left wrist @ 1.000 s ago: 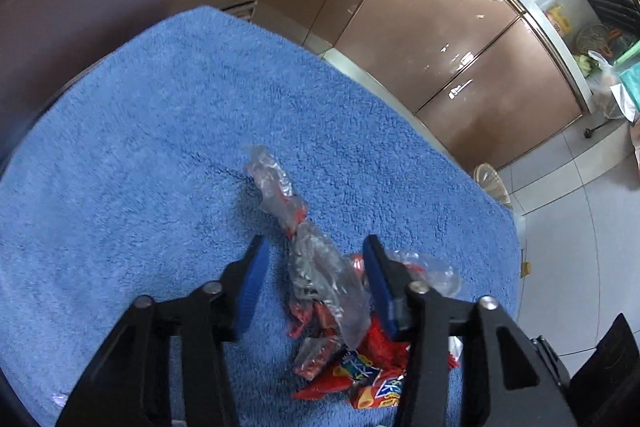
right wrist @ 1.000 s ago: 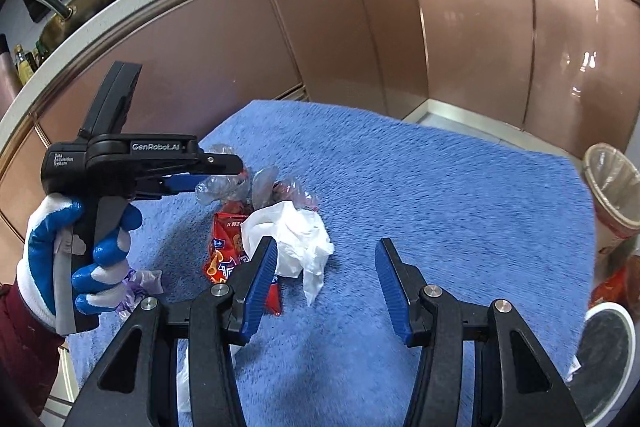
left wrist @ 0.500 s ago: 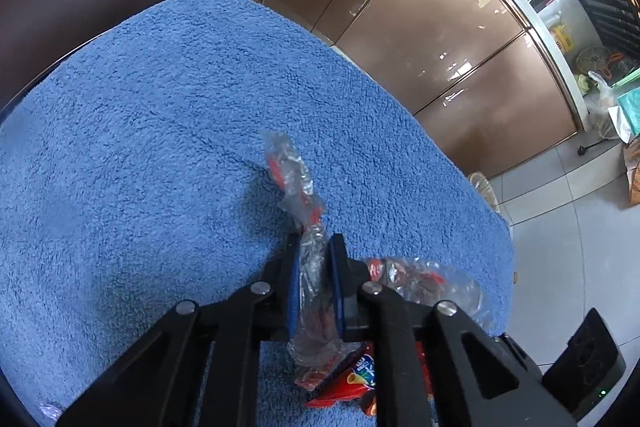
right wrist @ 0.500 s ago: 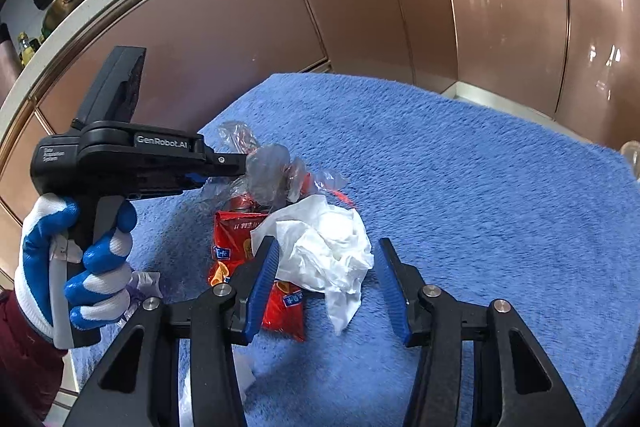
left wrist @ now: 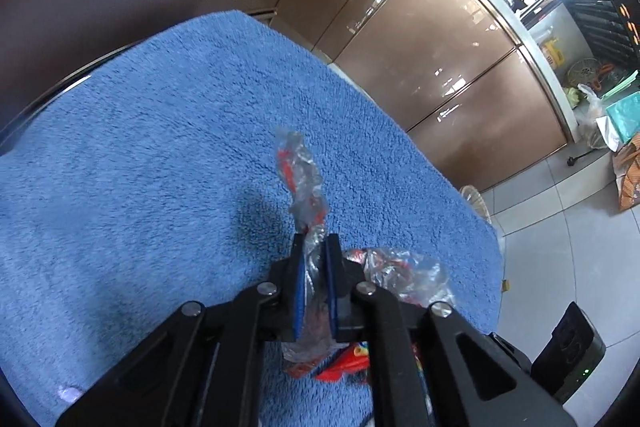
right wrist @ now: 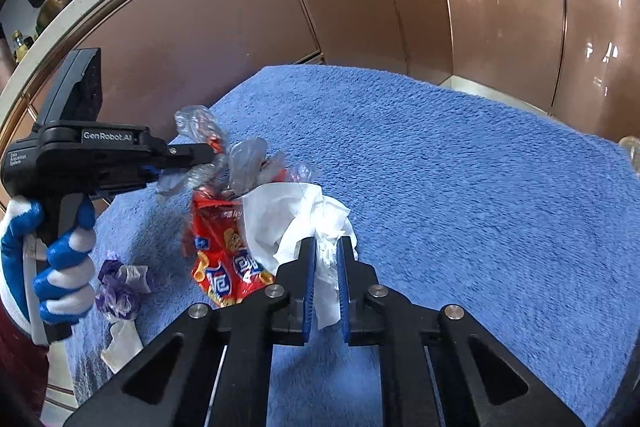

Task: Collect trash
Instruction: 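Carry the plastic bag and tissue to the bin and open both tools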

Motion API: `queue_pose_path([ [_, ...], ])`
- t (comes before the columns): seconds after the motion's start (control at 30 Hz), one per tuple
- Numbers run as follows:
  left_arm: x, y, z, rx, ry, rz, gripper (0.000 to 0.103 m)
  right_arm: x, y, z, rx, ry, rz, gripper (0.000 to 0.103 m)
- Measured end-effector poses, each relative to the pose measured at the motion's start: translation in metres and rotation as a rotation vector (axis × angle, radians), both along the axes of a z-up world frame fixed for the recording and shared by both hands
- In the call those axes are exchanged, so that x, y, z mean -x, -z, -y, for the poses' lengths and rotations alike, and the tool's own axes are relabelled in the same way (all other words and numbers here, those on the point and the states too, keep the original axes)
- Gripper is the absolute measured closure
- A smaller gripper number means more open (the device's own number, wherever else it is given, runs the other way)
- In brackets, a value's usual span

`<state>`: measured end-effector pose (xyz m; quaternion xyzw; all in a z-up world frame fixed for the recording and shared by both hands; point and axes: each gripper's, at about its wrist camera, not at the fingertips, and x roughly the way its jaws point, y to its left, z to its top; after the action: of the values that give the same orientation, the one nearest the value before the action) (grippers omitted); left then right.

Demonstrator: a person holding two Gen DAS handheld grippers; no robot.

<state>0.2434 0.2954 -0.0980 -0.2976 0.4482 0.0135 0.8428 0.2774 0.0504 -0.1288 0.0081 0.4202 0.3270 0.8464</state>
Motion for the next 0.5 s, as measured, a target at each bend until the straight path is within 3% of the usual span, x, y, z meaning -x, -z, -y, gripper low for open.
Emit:
queue_pose_path([
  [0.5,0.071,-0.083,0.003,-0.037,-0.020,0.124,0.095,0.074,-0.069,0.072,-0.023,0.086,0.117,0.093],
])
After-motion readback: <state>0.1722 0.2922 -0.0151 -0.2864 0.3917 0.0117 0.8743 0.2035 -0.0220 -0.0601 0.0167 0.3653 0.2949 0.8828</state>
